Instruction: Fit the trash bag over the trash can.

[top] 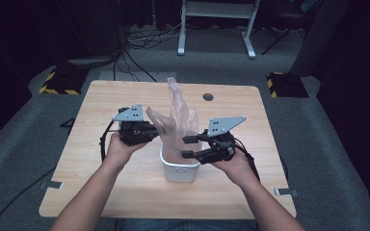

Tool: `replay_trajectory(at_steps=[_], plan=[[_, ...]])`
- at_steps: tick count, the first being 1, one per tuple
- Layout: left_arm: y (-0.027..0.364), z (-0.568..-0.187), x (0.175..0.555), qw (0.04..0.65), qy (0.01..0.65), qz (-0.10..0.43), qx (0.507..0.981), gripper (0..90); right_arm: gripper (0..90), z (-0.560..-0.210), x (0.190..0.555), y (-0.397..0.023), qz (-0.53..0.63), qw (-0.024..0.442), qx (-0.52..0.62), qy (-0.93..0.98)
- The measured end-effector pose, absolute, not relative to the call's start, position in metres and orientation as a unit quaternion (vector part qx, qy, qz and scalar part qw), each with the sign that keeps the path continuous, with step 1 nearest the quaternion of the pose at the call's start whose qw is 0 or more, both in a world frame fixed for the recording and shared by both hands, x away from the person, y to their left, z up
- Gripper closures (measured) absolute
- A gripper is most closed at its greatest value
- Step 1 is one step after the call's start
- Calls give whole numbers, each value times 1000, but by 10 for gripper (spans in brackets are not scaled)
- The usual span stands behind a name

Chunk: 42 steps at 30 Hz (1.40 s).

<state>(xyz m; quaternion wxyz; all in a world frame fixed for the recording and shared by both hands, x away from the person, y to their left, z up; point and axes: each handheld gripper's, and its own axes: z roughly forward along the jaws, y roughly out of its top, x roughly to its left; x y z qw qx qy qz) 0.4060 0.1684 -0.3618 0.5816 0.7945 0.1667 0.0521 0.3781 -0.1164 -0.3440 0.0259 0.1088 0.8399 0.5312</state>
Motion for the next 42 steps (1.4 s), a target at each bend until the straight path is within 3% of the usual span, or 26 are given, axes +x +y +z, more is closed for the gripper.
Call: replay_trajectory(at_steps=[12,16,22,29,33,39,42], plan=[[161,-348,379,590,109,68,797,900,544,-327,390,-135,554,57,164,814],[158,-350,380,585,111,66,801,900,474,-320,393,-131,571,66,167,801],[159,-355,385,580,135,73,800,892,452,-313,401,-120,579,59,163,796],[178,-361,400,586,205,78,780,483,449,-329,398,-108,555,60,160,814],[180,-363,411,594,216,61,772,366,460,-335,399,-107,554,43,159,816],[167,-367,414,592,177,26,786,371,480,-338,397,-103,549,37,151,821],[161,-367,409,590,144,17,794,479,480,-338,397,-103,551,40,151,820]])
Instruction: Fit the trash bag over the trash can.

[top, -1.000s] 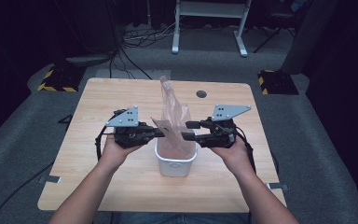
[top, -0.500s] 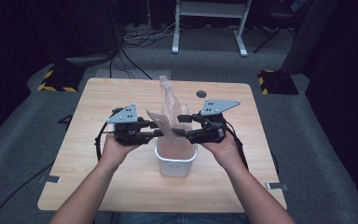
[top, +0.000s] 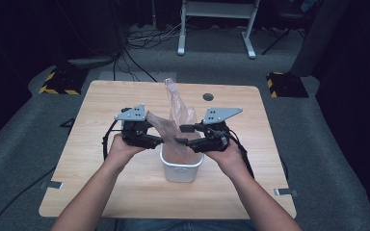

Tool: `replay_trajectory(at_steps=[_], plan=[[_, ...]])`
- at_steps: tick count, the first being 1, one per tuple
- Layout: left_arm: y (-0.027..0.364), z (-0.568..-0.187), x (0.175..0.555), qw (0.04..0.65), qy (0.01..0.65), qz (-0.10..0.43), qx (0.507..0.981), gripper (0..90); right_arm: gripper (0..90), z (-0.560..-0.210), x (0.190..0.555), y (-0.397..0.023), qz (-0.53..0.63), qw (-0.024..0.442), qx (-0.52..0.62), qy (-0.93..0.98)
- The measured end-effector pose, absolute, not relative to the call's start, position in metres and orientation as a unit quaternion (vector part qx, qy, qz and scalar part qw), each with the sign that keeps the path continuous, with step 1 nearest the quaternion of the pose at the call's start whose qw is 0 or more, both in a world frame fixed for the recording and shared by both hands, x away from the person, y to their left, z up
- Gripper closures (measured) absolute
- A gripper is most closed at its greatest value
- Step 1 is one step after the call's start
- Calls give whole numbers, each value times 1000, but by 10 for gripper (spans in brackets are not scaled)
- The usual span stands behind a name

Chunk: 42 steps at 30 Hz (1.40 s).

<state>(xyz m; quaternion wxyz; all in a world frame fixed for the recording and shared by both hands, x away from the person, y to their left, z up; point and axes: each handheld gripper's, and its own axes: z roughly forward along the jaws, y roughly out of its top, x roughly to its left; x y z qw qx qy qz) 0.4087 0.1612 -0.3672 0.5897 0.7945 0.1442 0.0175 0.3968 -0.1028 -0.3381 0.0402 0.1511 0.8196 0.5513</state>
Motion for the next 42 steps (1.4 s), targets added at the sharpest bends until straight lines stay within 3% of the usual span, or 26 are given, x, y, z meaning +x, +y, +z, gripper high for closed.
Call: replay_trajectory(at_steps=[4,7,19,29,31,34,37,42], plan=[[156,-363,398,580,112,36,806,778,485,-337,395,-106,554,41,152,817],[155,-360,391,582,110,44,804,897,488,-335,394,-108,558,47,152,815],[149,-356,378,575,85,51,812,900,474,-318,396,-116,585,59,165,792],[145,-357,377,572,99,65,812,900,437,-316,399,-105,590,18,176,788],[147,-357,378,577,106,70,807,900,480,-322,399,-103,580,9,176,795],[149,-357,379,574,111,78,807,900,642,-328,401,-102,570,-17,179,802],[152,-359,380,575,116,78,806,900,800,-327,400,-106,560,-8,183,808],[160,-359,381,574,128,89,804,900,866,-324,397,-118,556,25,198,807]])
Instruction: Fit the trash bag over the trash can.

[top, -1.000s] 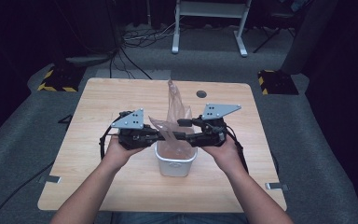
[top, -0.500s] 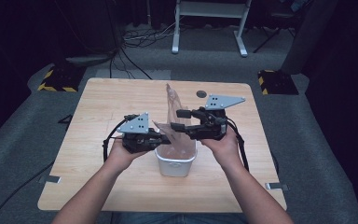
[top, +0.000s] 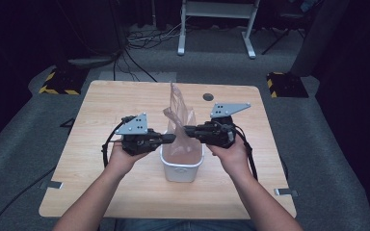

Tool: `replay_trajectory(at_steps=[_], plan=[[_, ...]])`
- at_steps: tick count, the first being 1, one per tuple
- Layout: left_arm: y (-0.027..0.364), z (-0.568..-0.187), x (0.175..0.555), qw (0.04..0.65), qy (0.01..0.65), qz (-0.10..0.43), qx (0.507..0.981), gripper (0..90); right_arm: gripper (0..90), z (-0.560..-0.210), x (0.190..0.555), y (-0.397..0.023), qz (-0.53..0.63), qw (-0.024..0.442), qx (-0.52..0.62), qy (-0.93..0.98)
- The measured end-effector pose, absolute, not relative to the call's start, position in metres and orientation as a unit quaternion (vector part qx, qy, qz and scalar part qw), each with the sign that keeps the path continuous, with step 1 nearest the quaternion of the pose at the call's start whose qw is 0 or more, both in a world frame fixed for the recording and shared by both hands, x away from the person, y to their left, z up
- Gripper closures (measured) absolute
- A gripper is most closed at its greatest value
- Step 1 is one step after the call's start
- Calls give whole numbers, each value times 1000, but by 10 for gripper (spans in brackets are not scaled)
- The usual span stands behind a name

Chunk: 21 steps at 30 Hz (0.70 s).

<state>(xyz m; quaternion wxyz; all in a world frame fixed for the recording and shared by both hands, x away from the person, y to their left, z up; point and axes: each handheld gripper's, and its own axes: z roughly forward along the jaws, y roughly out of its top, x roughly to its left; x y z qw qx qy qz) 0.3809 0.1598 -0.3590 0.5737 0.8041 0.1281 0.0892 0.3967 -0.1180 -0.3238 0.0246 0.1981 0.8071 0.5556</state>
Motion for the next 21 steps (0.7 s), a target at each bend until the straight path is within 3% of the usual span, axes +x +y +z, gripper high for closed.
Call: replay_trajectory(at_steps=[8,21], plan=[[181,-363,382,562,151,111,805,900,893,-327,392,-148,535,58,234,810],[208,-387,382,546,186,106,810,900,891,-368,395,-180,509,57,292,808]])
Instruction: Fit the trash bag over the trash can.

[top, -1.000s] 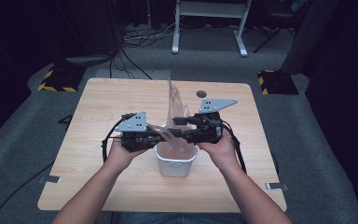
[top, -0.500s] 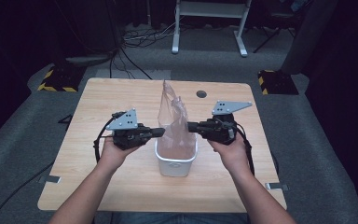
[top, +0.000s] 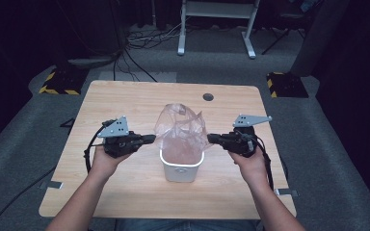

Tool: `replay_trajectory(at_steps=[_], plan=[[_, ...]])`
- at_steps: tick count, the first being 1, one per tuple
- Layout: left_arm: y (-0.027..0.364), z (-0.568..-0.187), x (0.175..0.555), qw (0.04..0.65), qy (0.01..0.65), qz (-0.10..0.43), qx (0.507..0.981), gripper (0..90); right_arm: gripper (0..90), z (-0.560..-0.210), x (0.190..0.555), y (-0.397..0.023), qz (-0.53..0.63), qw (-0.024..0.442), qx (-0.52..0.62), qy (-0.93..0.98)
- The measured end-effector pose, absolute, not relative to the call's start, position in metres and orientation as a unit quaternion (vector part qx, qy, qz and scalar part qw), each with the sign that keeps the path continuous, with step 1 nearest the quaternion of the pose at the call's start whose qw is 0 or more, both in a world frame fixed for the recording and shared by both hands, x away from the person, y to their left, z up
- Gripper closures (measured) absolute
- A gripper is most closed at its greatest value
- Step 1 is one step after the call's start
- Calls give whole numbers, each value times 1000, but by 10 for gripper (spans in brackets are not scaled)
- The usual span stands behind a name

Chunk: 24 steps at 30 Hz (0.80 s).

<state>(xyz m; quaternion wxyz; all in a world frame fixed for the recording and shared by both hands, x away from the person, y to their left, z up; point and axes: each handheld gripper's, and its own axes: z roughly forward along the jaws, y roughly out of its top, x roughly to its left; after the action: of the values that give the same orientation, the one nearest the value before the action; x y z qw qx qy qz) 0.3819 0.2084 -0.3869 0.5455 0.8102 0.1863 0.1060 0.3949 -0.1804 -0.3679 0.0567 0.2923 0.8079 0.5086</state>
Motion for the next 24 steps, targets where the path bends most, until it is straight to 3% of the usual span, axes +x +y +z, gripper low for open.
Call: replay_trajectory(at_steps=[6,9,11,15,24], plan=[[210,-397,382,542,196,96,812,897,841,-382,394,-184,500,50,299,811],[216,-391,385,567,203,98,793,757,734,-375,394,-187,511,66,297,804],[219,-384,389,581,219,104,777,596,643,-368,395,-189,526,76,296,794],[223,-372,398,596,236,104,760,482,544,-356,398,-187,548,99,285,780],[204,-359,423,580,255,67,771,453,491,-341,409,-173,560,123,267,774]])
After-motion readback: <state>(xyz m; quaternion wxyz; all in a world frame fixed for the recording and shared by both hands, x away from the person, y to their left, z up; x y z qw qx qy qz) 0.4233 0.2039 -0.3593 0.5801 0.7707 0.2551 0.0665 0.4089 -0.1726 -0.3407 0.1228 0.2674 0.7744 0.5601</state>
